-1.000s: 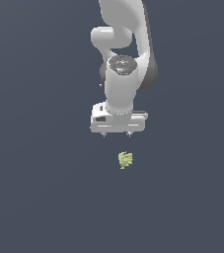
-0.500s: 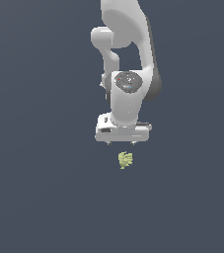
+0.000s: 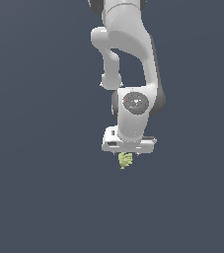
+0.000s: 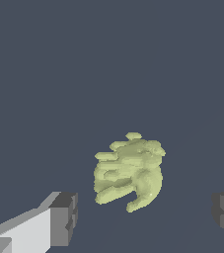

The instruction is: Pick up the object and move it to a goal position.

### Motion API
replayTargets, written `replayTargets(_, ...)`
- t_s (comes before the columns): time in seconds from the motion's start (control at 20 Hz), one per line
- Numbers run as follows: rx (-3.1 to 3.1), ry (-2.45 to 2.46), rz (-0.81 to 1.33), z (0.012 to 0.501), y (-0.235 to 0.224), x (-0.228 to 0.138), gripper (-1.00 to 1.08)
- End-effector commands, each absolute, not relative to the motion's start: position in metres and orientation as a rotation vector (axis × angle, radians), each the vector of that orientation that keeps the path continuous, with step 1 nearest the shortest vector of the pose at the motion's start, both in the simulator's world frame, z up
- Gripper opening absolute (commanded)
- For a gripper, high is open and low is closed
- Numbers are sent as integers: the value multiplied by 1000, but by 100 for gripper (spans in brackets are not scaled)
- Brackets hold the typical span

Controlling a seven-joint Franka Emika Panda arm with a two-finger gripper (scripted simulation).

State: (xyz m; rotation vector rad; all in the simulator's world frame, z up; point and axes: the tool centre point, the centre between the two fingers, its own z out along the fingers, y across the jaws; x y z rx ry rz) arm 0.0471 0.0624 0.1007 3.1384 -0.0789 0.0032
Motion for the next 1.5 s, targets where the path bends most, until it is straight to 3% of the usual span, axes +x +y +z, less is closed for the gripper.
replayTargets(0.0,3139,-92,2,95,65,50,100)
replayTargets(1.15,3140,-99,0,41,67,51,100)
replayTargets(1.2,3140,-99,0,41,67,51,-100)
replayTargets(1.45,3140,-99,0,41,67,51,-100)
